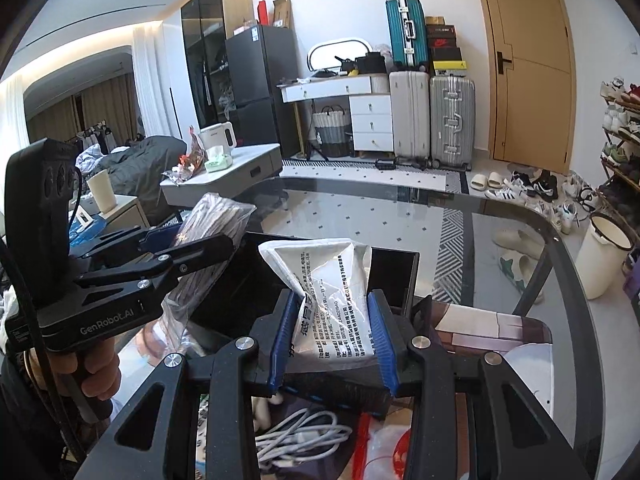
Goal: Organize soft objects
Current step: 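Lift and carry the rope bag and white packet over the black box with both grippers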
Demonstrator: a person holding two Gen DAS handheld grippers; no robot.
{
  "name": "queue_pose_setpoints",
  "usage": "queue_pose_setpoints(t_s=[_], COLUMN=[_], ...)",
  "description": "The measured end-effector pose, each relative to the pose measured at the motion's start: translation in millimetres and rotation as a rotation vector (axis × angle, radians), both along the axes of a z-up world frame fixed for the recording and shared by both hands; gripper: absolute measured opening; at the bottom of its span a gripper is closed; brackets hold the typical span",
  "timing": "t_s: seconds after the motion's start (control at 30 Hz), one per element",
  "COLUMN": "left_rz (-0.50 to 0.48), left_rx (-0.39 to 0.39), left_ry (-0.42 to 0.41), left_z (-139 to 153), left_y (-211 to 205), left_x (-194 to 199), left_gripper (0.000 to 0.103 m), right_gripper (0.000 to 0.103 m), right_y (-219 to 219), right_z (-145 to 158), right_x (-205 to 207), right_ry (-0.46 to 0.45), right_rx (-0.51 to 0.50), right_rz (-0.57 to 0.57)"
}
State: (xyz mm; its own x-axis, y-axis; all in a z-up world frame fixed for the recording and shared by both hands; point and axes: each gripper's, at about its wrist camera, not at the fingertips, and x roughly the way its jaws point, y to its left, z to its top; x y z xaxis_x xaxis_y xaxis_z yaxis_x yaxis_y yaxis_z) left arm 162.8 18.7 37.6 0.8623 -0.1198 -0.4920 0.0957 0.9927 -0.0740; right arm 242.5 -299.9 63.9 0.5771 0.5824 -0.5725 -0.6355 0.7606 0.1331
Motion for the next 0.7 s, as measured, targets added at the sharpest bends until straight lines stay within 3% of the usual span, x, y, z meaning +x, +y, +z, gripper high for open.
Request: queue_pose_setpoints(t_s=[0.23, 0.5, 0.7], left_rz=[0.006, -0.029, -0.038], left_rx=[-0.001, 0.065, 0.072], left_ry=[-0.004, 0.026, 0.042], left_z=[-4, -15, -18], left_y=[-1, -12, -13], left_x=[15, 26, 27], left_gripper=[0.043, 0.042, 0.042], right_gripper=[0.037, 0.037, 0.037], right_y=[5, 8, 19], right_z=[-12, -22, -31], right_x=[17, 27, 23], right_ry=[0.016, 0.035, 0.046], right_rx=[-0.017, -0.052, -0.107], right_rz=[0.007, 0.014, 0.025])
